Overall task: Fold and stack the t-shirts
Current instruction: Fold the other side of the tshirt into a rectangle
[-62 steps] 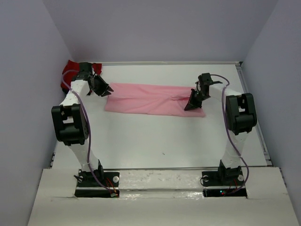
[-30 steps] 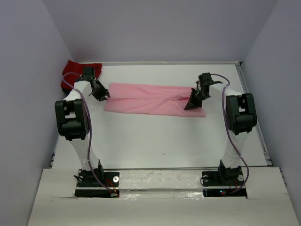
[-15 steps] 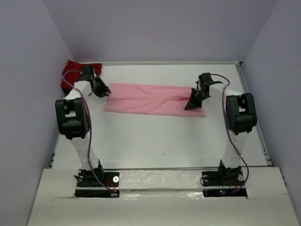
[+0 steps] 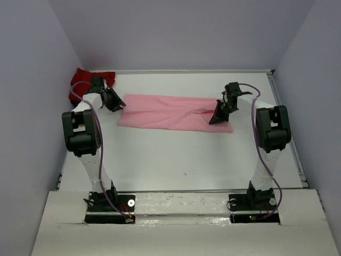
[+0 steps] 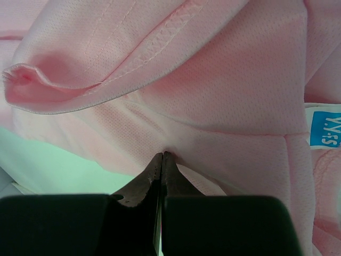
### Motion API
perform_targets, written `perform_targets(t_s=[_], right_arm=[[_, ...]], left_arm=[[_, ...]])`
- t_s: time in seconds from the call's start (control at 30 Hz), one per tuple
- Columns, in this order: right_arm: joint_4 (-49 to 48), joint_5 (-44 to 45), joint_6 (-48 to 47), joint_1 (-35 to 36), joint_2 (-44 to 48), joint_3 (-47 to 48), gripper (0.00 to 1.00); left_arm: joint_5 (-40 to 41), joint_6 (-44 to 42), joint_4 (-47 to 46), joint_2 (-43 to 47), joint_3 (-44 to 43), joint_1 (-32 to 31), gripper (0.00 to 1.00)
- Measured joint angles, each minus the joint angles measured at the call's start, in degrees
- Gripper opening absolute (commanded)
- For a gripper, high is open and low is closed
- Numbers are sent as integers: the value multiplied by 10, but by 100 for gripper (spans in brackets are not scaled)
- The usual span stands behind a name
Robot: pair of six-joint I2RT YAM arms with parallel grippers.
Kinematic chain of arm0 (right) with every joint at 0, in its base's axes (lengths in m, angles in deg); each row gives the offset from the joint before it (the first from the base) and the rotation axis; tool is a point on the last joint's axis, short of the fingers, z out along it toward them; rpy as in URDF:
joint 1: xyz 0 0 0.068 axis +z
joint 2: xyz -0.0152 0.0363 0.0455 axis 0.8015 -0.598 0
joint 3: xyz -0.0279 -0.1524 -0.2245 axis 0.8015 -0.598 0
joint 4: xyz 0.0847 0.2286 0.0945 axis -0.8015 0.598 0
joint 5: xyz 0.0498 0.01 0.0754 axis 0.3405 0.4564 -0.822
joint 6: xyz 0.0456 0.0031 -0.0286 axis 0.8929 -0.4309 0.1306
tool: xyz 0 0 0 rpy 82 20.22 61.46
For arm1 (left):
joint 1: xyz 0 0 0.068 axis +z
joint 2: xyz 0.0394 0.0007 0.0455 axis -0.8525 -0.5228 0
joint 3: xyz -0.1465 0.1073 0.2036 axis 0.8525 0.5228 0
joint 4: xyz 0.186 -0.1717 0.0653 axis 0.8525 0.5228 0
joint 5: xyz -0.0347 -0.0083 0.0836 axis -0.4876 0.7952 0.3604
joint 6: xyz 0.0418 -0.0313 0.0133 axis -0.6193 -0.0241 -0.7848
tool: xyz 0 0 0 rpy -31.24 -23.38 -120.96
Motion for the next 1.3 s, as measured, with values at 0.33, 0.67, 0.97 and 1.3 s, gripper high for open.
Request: perform_targets(t_s=[0.33,0.67,0.97,1.3], right_arm=[[1,2,-2,0,0,3,0],[1,6,-5,0,0,3,0],[3,7,-10,0,0,3,0],[10,9,-14,0,0,3,0]], left_arm=[[-22,7,-20,-38,0,0,0],[-25,10,-21,-63,-26,3,0],[-40,18,-26,-90,-61,13,13],[-103,49,-108,-104,-61,15,99]])
